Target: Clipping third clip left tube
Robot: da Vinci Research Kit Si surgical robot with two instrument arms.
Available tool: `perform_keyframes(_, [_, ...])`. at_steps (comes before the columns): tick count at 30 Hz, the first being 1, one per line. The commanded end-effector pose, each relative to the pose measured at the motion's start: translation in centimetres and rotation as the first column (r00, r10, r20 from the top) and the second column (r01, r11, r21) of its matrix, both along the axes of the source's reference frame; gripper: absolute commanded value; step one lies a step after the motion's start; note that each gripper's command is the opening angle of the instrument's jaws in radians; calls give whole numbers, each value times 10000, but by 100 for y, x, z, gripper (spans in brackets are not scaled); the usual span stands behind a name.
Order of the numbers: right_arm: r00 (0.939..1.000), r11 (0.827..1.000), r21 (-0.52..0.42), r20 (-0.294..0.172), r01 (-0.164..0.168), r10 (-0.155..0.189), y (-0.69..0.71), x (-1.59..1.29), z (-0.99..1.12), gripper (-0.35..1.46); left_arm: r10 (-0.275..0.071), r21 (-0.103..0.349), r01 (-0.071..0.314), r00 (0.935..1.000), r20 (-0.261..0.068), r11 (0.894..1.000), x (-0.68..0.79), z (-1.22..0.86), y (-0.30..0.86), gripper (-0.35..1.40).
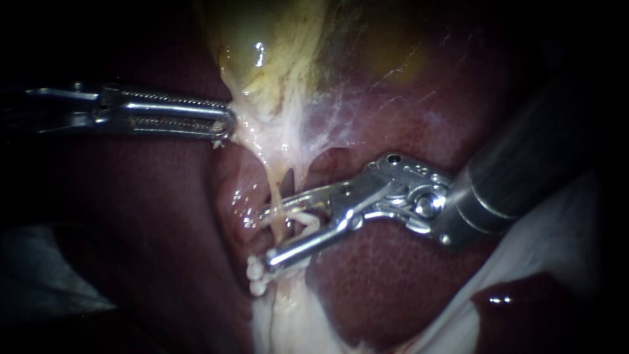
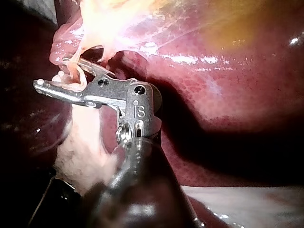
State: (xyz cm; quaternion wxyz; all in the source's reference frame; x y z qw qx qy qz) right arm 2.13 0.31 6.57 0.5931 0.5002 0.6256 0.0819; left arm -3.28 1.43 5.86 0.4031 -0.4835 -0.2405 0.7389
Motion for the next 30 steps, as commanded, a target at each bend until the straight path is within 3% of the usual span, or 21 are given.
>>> perform_keyframes(1, [9999,9998,-149,77,-108,109,0,1,0,38,3,0,-3,10000,2,10000,1,0,0,-35])
perform_keyframes(8, [9980,9945,-966,426,-414,457,4,2,5,37,8,2,-8,10000,6,10000,2,-1,0,-35])
perform_keyframes(16, [9964,9906,-1293,658,-442,531,4,3,6,36,9,2,-9,10000,6,10000,2,-1,0,-35])
perform_keyframes(21, [9958,9894,-1411,787,-344,459,1,2,7,37,10,3,-10,10000,7,10000,2,-1,0,-35])
perform_keyframes(28, [9986,9907,-1360,528,92,-20,-13,4,15,39,7,2,-7,10000,5,10000,1,0,0,-35])
perform_keyframes(30, [9993,9935,-1136,379,52,-9,-13,4,17,40,6,1,-6,10000,5,10000,1,0,0,-35])
